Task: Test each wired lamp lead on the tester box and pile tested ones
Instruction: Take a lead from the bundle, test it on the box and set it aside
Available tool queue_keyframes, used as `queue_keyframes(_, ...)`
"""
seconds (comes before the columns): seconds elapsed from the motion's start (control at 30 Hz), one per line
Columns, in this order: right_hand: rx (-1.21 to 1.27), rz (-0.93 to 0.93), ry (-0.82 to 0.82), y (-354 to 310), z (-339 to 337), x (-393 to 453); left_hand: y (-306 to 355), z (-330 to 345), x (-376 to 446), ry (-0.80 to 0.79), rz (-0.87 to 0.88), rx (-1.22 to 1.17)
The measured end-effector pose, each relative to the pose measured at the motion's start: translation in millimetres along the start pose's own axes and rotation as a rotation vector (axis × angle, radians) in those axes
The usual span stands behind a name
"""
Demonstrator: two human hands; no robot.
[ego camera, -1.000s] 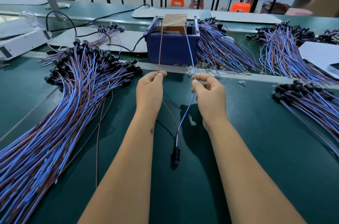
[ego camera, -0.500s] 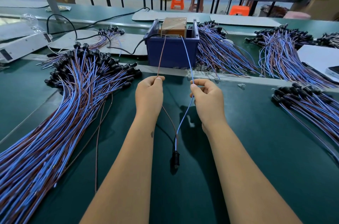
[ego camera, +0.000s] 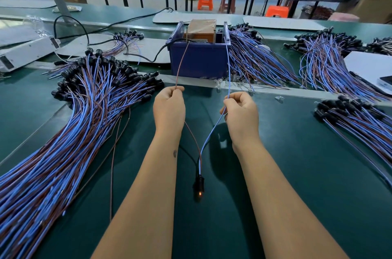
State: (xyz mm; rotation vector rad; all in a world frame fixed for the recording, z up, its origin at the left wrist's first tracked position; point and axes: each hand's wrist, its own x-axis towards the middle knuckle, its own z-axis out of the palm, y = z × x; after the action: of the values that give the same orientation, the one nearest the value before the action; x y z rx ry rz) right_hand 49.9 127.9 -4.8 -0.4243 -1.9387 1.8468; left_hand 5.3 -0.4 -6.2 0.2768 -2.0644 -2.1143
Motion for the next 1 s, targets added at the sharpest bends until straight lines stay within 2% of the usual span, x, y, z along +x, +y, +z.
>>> queue_keyframes(0.83,-0.105,-0.025,-0.074,-2,-3,-4,4,-3,-4,-0.013,-0.002,0.001)
queue_keyframes(0.9,-0.120,-0.072,-0.065,-4,-2,-6,5,-4,-5,-0.036,0.002,0.014)
queue_keyframes(1.0,-0.210,-0.219,-0.120,-5,3,-11,8,0,-10,-0.165,0.036,0.001)
